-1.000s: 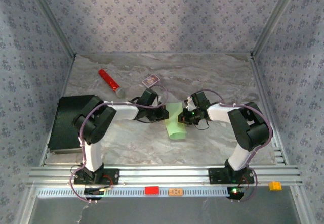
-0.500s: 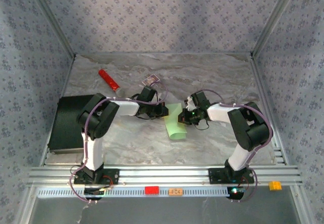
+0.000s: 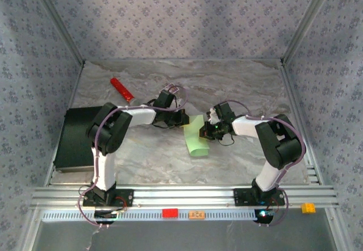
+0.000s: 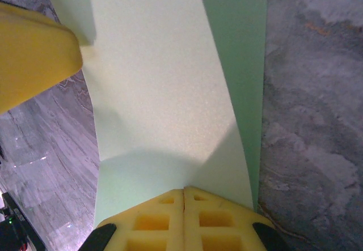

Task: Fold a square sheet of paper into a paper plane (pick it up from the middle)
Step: First fold the square sheet of paper in half at the center of the table.

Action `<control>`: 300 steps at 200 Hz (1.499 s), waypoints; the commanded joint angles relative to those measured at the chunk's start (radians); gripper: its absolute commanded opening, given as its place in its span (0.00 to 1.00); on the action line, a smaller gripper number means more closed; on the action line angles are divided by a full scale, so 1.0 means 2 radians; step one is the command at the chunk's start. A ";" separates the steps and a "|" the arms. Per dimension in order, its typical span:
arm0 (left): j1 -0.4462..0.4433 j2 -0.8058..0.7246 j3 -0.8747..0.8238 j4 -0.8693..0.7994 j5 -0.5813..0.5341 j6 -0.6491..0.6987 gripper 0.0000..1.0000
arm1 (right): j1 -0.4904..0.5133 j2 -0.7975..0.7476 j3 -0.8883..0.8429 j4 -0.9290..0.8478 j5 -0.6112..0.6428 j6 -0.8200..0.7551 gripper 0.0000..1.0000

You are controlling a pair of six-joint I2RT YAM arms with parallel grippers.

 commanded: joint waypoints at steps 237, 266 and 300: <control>0.040 0.039 0.134 -0.161 -0.100 -0.002 0.03 | 0.014 0.012 -0.038 -0.049 0.065 0.022 0.00; 0.020 -0.008 0.103 -0.136 -0.075 0.003 0.06 | 0.013 0.011 -0.037 -0.051 0.066 0.023 0.00; -0.023 -0.040 0.053 -0.112 -0.037 -0.001 0.06 | 0.013 0.007 -0.037 -0.053 0.068 0.023 0.00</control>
